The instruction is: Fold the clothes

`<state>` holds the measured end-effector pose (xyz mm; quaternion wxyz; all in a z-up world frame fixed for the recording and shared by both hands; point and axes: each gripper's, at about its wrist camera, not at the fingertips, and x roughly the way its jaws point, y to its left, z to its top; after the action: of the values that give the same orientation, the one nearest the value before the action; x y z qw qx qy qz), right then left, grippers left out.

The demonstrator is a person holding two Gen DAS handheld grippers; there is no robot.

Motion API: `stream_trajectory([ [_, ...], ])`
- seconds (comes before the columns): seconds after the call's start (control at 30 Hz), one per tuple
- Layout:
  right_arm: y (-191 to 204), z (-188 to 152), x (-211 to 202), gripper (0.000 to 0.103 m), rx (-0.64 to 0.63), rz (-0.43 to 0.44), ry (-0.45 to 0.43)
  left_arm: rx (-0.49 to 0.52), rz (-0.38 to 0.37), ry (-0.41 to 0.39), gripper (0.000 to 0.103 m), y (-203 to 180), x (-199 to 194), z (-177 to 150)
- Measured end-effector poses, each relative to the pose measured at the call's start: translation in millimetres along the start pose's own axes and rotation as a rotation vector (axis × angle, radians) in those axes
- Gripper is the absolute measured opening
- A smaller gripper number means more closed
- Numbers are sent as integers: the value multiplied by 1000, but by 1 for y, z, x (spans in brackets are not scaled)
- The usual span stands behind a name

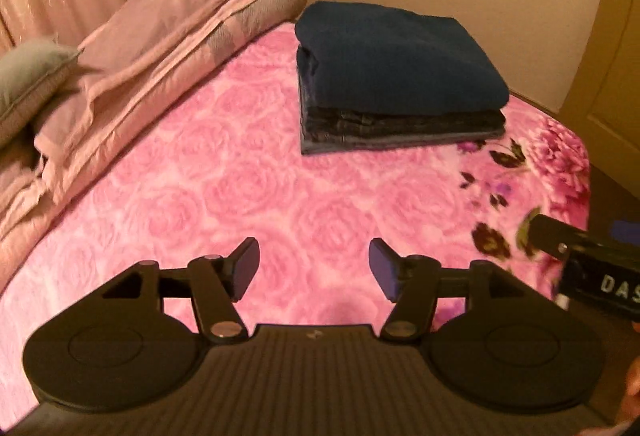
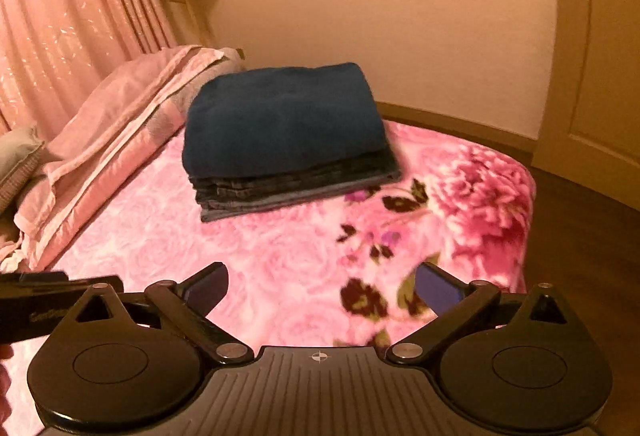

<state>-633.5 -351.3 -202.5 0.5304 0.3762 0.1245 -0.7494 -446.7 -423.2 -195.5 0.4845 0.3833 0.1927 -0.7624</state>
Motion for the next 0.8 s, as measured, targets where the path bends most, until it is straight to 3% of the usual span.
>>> stream_trajectory([
  [0.27,3,-8,-5,102,-23,-6,24,-46,-30,51,57,-2,7,-12],
  [0.8,-20,1,57,102,-81,-8,50,-83,9,44,57,-22,53,-4],
])
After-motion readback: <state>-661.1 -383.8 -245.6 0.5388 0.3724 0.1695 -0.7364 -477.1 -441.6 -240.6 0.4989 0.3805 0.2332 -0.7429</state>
